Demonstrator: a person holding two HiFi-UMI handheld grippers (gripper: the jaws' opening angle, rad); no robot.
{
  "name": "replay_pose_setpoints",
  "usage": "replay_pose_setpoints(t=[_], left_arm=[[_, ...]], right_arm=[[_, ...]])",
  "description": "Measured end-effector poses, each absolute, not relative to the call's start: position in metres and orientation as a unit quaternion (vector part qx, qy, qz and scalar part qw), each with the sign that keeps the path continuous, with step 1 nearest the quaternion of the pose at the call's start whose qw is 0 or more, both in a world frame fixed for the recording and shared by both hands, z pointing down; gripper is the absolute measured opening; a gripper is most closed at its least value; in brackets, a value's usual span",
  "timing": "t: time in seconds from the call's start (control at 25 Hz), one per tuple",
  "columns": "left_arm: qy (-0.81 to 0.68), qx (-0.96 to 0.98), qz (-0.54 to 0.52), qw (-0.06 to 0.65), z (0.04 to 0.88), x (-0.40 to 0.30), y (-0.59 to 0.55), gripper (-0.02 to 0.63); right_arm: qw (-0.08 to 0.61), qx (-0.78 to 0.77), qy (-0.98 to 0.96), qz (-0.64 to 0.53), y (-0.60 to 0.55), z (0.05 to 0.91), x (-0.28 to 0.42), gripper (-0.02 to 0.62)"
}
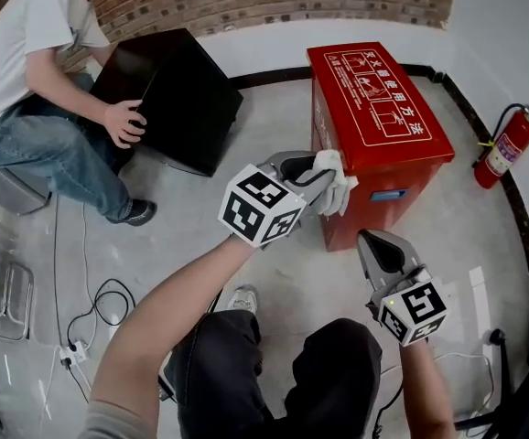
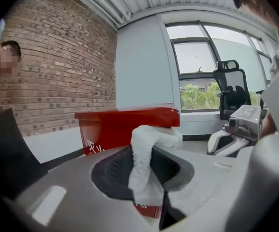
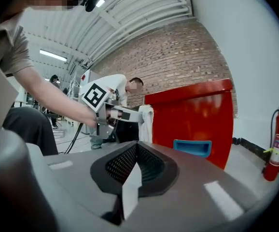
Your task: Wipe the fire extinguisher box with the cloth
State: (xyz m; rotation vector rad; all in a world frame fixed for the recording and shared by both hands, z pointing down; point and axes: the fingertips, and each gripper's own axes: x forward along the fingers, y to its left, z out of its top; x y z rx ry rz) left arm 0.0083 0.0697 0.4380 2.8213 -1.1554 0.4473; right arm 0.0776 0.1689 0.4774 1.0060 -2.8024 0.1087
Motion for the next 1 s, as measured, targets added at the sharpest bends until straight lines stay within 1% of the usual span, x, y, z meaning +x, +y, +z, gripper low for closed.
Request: replay_pose_setpoints(t=[0.4, 0.6, 0.8, 1.0], left_arm=[[-0.398, 0.912, 0.092, 0.035, 0.427, -0.037, -0.027, 0.104], [-0.424, 0.901, 0.081, 0.037, 0.432, -0.065, -0.100, 0.104], [-0.451, 0.888, 0.082, 0.025, 0.433, -0.087, -0.166, 0.104], [-0.483, 0.869, 0.108, 0.017, 0.449, -0.102, -0.208, 0.104]], right_arm=[[0.129, 0.318, -0.938, 0.035, 0.141, 0.499, 0.012, 0.025], [0.112, 0.349, -0.928, 0.064, 0.118, 0.505, -0.009, 0.025], [0.137, 0.371, -0.916, 0.067, 0.106, 0.516, -0.019, 0.025], [0.151, 0.385, -0.906, 0.088, 0.108, 0.531, -0.012, 0.025]])
